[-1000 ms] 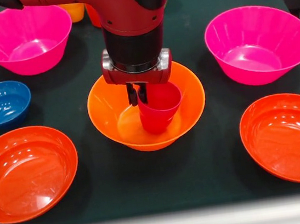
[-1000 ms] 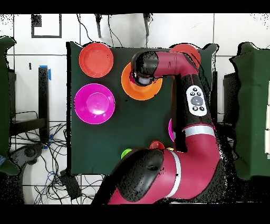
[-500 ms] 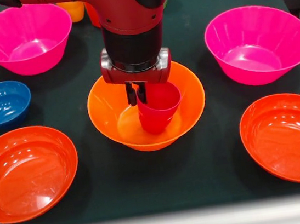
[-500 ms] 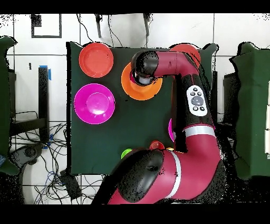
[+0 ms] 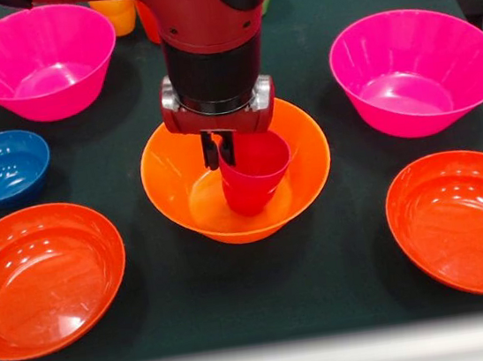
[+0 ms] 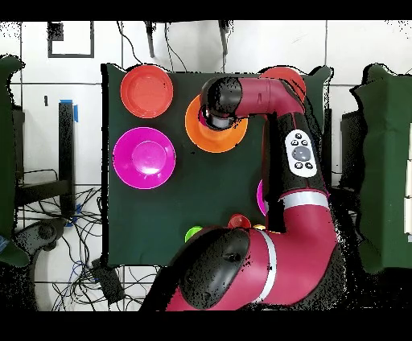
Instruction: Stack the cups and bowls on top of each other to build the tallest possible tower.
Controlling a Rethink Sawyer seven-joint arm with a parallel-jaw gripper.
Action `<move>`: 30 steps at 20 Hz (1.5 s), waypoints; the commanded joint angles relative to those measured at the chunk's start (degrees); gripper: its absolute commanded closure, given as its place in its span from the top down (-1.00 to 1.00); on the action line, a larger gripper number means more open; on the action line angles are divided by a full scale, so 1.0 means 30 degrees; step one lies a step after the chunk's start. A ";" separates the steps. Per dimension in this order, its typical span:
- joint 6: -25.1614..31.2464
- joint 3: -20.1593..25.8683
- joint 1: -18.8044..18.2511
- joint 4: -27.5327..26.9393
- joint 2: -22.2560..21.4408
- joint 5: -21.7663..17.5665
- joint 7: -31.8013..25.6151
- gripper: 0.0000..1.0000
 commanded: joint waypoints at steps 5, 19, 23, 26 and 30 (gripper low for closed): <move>0.1328 -0.0483 0.0646 0.2862 -0.1662 -0.0570 -0.2115 -1.00; 0.0219 -0.0324 0.0847 0.4416 -0.2375 -0.0931 -0.1642 -1.00; -0.0095 -0.0247 0.0852 0.4079 -0.2003 -0.1202 -0.1842 -1.00; 0.0122 -0.0199 0.0887 0.3431 -0.1531 -0.1300 -0.2030 -1.00; 0.0330 -0.0176 0.0953 0.2996 -0.1300 -0.1328 -0.2175 -1.00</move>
